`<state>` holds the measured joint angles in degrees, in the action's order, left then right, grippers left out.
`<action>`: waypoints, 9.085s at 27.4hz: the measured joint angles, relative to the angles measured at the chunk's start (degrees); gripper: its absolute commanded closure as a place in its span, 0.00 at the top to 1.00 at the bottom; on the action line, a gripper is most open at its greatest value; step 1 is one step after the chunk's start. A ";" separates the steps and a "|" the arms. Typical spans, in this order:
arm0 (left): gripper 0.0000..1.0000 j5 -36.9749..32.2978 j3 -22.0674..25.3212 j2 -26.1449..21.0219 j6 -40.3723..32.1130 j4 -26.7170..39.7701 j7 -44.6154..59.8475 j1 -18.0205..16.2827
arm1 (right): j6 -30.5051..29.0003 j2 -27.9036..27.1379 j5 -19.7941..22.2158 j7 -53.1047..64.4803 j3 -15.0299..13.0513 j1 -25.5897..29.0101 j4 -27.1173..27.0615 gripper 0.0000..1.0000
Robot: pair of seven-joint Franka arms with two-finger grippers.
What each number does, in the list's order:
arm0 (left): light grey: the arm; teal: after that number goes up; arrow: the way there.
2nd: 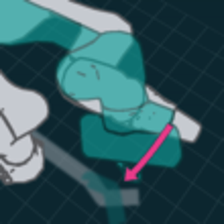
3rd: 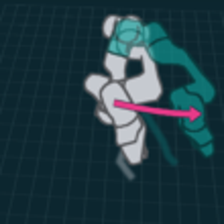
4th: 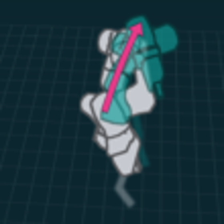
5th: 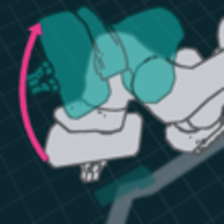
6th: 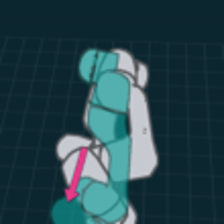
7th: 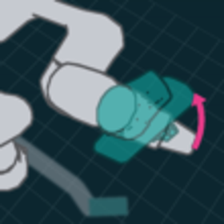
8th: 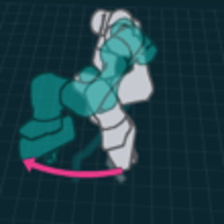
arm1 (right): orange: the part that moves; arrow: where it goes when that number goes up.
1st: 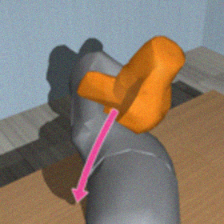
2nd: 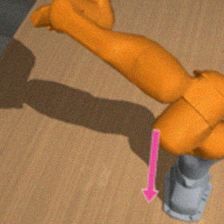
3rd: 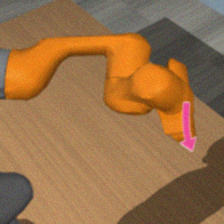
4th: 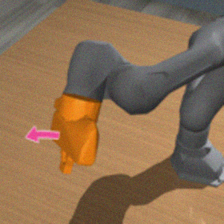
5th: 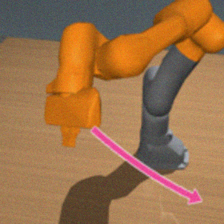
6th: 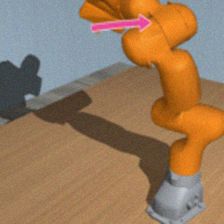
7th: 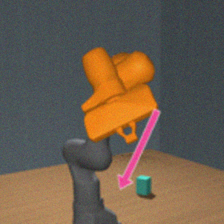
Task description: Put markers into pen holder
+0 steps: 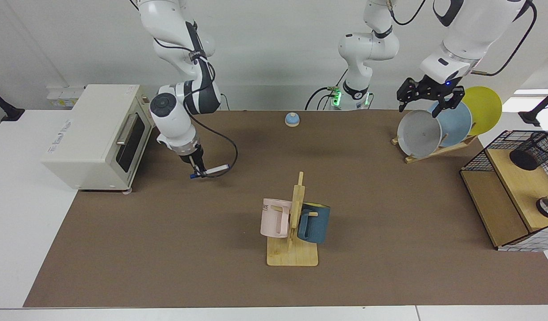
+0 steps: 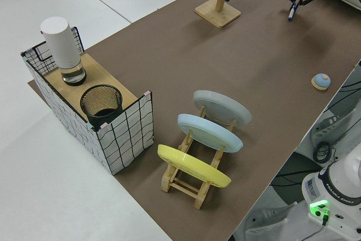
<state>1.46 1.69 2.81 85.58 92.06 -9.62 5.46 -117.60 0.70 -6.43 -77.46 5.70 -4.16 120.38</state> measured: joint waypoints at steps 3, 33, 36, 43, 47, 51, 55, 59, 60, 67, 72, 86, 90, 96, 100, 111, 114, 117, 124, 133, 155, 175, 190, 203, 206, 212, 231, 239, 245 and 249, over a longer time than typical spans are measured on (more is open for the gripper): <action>1.00 0.00 0.00 0.02 -0.08 0.00 0.17 0.00 | 5.05 3.38 0.00 0.01 0.03 0.00 -2.01 0.00; 1.00 -0.17 0.09 0.22 -1.98 -0.18 -12.91 -0.80 | 11.78 7.18 -5.19 -27.34 1.35 -23.23 -15.11 0.00; 1.00 -0.10 -0.11 0.26 -1.98 -0.18 -18.93 -0.80 | 9.05 5.05 -5.19 -31.05 1.42 -25.13 -15.74 0.00; 1.00 3.26 -0.94 0.51 -1.27 -0.15 -33.07 -0.66 | 5.45 -2.01 -5.34 -35.99 1.37 -26.50 -20.11 0.00; 0.98 6.78 -1.00 0.83 0.23 0.39 -39.10 -0.65 | 1.91 -7.49 -5.68 -40.89 1.37 -27.73 -24.67 0.00; 0.96 8.21 -1.36 1.53 3.87 2.20 -44.16 -0.50 | -0.74 -12.18 -6.98 -43.61 1.42 -29.61 -28.64 0.00; 0.92 10.44 -1.83 3.19 7.37 6.15 -47.58 0.65 | -2.95 -14.24 -8.20 -44.19 1.43 -30.96 -30.33 0.00; 0.91 11.20 -2.18 5.39 11.46 10.27 -48.35 3.94 | -4.70 -14.49 -9.85 -44.30 1.33 -31.04 -30.69 0.00; 0.90 11.21 -2.25 5.83 12.31 11.04 -48.35 4.84 | -4.79 -14.49 -10.07 -44.30 1.30 -31.04 -30.75 0.00; 0.86 11.23 -2.74 7.92 14.62 14.60 -48.36 9.16 | -4.82 -14.49 -10.29 -43.66 1.38 -31.36 -30.88 0.00; 0.80 11.25 -2.79 8.05 16.31 15.88 -48.36 11.61 | -4.82 -14.49 -10.30 -43.25 1.39 -31.67 -30.88 0.00; 0.60 11.23 -2.79 6.78 18.13 18.08 -48.91 13.86 | -4.82 -14.54 -10.29 -40.15 1.40 -32.50 -30.87 0.00; 0.53 11.22 -2.81 6.78 18.13 18.23 -48.98 13.98 | -4.82 -14.56 -10.29 -39.80 1.40 -32.50 -30.86 0.00; 0.46 11.20 -2.81 6.78 18.10 18.35 -49.06 14.00 | -4.82 -14.60 -10.17 -39.65 1.34 -32.50 -30.78 0.00; 0.42 11.19 -2.80 6.78 18.10 18.37 -49.06 14.00 | -4.82 -14.64 -9.16 -39.36 1.20 -32.45 -30.76 0.00; 0.00 11.16 -2.81 6.82 17.78 18.46 -49.15 14.04 | -5.06 -14.75 -6.40 -39.01 1.09 -32.43 -30.53 0.00; 0.00 11.17 -2.80 6.82 17.78 18.47 -49.15 14.05 | -5.06 -14.75 -6.36 -38.95 1.10 -32.43 -30.53 0.00; 0.00 11.17 -2.80 6.82 17.78 18.48 -49.15 14.05 | -5.06 -14.75 -6.35 -38.95 1.11 -32.43 -30.53 0.00; 0.00 11.19 -2.79 6.82 17.78 18.48 -49.14 14.05 | -5.06 -14.76 -6.35 -38.95 1.11 -32.43 -30.53 0.68; 0.00 10.29 -2.31 6.81 17.82 18.52 -49.11 14.04 | -4.20 -14.75 -6.11 -36.53 0.61 -32.12 -30.32 1.00; 0.00 -6.65 -2.19 6.83 16.54 18.61 -45.16 14.03 | 13.19 -6.86 -4.78 20.79 -0.23 -12.55 -23.64 1.00; 0.00 -35.41 -0.16 6.77 18.38 16.53 -51.30 7.62 | 16.61 0.70 3.40 52.99 -0.23 -4.88 -20.76 1.00; 0.00 -53.41 -0.05 3.34 26.74 7.81 -64.07 -1.59 | 16.60 0.94 7.01 61.75 -0.21 -1.84 -21.76 1.00; 0.00 -58.28 0.00 0.26 30.04 3.77 -77.55 -9.02 | 22.72 -1.01 7.69 64.46 -0.22 0.29 -27.38 1.00; 0.00 -58.59 0.00 -0.97 30.10 2.22 -80.26 -9.79 | 24.47 -2.17 7.69 64.63 -0.23 0.88 -29.56 1.00; 0.00 -59.48 -0.04 -3.09 30.58 1.02 -82.24 -12.45 | 27.51 -4.06 7.69 65.13 -0.23 1.14 -33.29 1.00; 0.00 -60.93 0.02 -9.17 34.29 1.20 -87.98 -20.69 | 29.32 -5.53 7.59 67.58 0.41 1.05 -36.01 1.00; 0.00 -62.79 -0.02 -12.20 35.14 1.21 -88.19 -23.13 | 29.32 -5.54 7.58 67.58 0.41 1.05 -36.01 1.00; 0.00 -62.79 0.00 -13.54 36.44 1.22 -88.19 -25.00 | 29.32 -5.54 7.58 67.58 0.40 1.05 -36.01 1.00; 0.00 -62.79 -0.12 -13.61 36.44 1.22 -88.19 -25.18 | 29.32 -5.54 7.58 67.58 0.38 1.05 -36.01 1.00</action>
<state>-61.33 1.58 -10.80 122.02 93.27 -97.81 -19.72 -88.28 -4.85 1.16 -9.88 6.09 -3.11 84.37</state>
